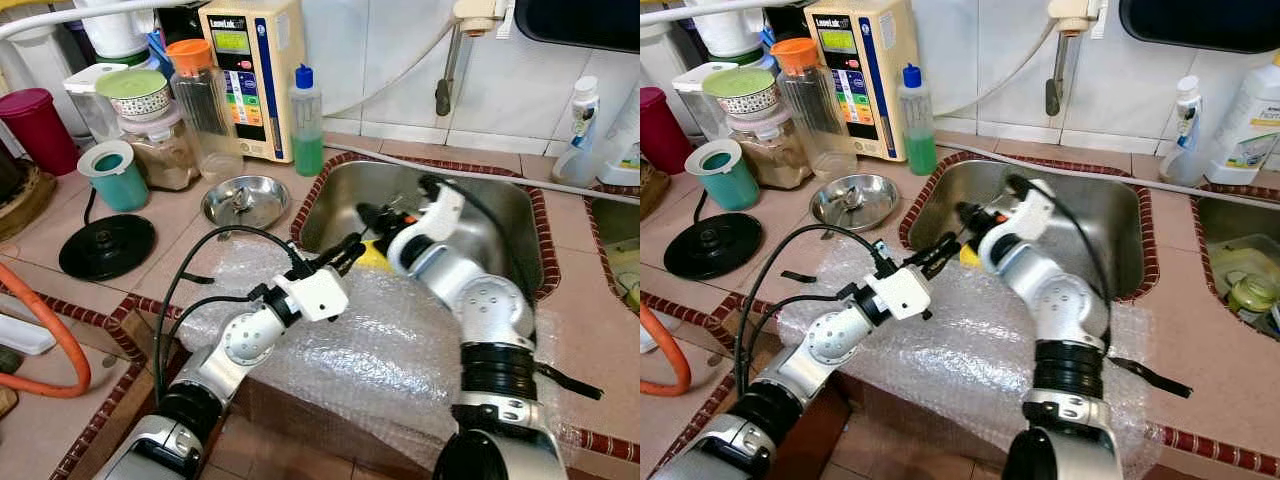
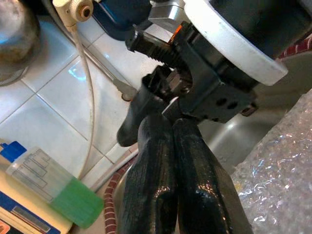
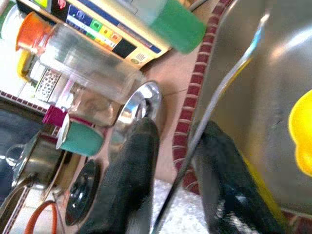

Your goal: Kitchen organization

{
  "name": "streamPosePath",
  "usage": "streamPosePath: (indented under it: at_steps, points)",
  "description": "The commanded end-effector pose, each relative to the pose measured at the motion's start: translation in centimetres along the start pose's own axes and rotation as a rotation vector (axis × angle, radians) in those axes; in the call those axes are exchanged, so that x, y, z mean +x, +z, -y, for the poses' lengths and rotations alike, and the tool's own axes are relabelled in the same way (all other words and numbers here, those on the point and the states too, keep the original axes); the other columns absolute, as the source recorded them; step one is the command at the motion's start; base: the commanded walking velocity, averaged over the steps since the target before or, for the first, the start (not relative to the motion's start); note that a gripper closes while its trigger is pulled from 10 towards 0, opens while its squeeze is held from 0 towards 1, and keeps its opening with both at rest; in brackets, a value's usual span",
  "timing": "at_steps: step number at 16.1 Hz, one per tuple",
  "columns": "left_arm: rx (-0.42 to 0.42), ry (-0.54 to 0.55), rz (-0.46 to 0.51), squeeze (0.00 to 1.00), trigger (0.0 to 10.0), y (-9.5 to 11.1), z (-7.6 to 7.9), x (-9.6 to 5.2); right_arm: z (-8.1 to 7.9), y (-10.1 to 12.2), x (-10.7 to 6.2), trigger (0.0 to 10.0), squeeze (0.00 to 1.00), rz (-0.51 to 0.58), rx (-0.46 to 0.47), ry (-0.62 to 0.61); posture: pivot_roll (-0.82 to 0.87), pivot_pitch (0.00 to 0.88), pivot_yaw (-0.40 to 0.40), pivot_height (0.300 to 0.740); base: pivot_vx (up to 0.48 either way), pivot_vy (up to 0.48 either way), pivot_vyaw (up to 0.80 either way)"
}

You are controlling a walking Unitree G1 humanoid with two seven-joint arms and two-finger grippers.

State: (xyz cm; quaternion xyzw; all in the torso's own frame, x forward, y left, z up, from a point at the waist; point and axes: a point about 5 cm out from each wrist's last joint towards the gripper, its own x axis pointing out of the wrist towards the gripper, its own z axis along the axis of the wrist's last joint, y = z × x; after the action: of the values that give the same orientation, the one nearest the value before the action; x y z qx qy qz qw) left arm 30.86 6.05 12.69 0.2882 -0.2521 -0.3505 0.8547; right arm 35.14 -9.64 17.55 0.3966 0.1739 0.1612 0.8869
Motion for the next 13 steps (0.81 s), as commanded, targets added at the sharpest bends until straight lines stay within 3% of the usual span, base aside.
streamPosePath:
  at_steps: [1, 2, 3, 4, 5, 12, 13]
  points:
    - [0.024, 0.002, 0.023, 0.0, 0.0, 0.36, -0.42, 0.35, -0.05, -0.37, 0.06, 10.0, 1.0, -0.02, -0.002, 0.003, -0.01, 0.0, 0.084, 0.74, 0.0, 0.0, 0.0]
    - [0.025, 0.001, 0.024, 0.0, 0.0, 0.35, -0.42, 0.33, 0.03, -0.4, 0.09, 10.0, 1.0, -0.019, -0.001, 0.0, -0.01, 0.0, 0.085, 0.74, 0.0, 0.0, 0.0]
    - [0.025, 0.0, 0.023, 0.0, 0.0, 0.35, -0.39, 0.31, 0.12, -0.43, 0.13, 10.0, 0.51, -0.018, 0.0, -0.006, -0.01, 0.0, 0.085, 0.74, 0.0, 0.0, 0.0]
    - [0.025, -0.001, 0.023, 0.0, 0.0, 0.34, -0.38, 0.29, 0.17, -0.42, 0.17, 3.8, 0.1, -0.015, 0.004, -0.01, -0.01, 0.0, 0.085, 0.74, 0.0, 0.0, 0.0]
    - [0.025, 0.0, 0.023, 0.0, 0.0, 0.34, -0.38, 0.28, 0.19, -0.4, 0.2, 0.0, 0.0, -0.014, 0.005, -0.01, -0.01, 0.0, 0.085, 0.74, 0.0, 0.0, 0.0]
    - [0.036, 0.003, 0.014, 0.0, 0.0, 0.19, -0.44, 0.15, 0.75, 0.33, 0.3, 0.0, 0.0, 0.017, -0.006, -0.048, 0.0, 0.0, 0.087, 0.74, 0.0, 0.0, 0.0]
    - [0.038, 0.003, 0.016, 0.0, 1.5, 0.24, -0.49, 0.17, 0.83, 0.43, 0.32, 0.0, 0.0, 0.024, -0.011, -0.054, 0.0, 0.0, 0.088, 0.74, 0.0, 0.0, 0.0]
